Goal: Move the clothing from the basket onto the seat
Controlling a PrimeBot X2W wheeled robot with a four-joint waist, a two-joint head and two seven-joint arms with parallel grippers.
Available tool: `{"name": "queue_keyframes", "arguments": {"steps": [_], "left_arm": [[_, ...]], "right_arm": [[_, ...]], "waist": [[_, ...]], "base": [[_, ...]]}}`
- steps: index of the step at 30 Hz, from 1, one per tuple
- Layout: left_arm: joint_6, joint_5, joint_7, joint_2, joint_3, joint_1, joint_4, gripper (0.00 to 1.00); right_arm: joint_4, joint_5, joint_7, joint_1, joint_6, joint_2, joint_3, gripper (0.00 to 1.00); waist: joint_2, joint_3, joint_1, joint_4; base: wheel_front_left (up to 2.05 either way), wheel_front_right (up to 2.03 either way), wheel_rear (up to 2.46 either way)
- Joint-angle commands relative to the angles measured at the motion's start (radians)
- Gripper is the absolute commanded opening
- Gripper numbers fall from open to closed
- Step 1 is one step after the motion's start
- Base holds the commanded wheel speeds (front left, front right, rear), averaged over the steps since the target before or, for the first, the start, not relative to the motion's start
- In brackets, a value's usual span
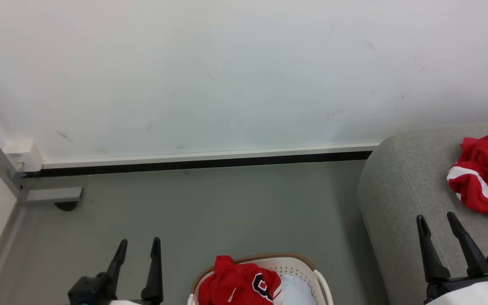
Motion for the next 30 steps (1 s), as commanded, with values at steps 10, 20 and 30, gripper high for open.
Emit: {"name": "queue_keyframes", "arguments": {"steps": [10, 20, 30], "left_arm": [[-0.071, 0.080, -0.001, -0.071, 0.074, 0.024, 0.023, 1.00], [-0.133, 0.116, -0.001, -0.101, 0.067, -0.019, 0.054, 1.00], [-0.214, 0.115, 0.095, -0.105, -0.107, -0.279, 0.327, 1.00]], "right_arm": [[-0.052, -0.066, 0.001, 0.059, -0.002, 0.035, -0.032, 1.00], [-0.067, -0.054, 0.001, 0.030, -0.002, 0.013, -0.064, 1.00], [-0.099, -0.041, 0.001, -0.087, -0.002, 0.004, -0.137, 1.00]], "waist": [[0.0000, 0.008, 0.0001, 0.037], [0.0000, 0.052, 0.0001, 0.017], [0.0000, 0.318, 0.0001, -0.064]], "base": [[0.00, 0.00, 0.00], [0.00, 0.00, 0.00], [0.00, 0.00, 0.00]]}}
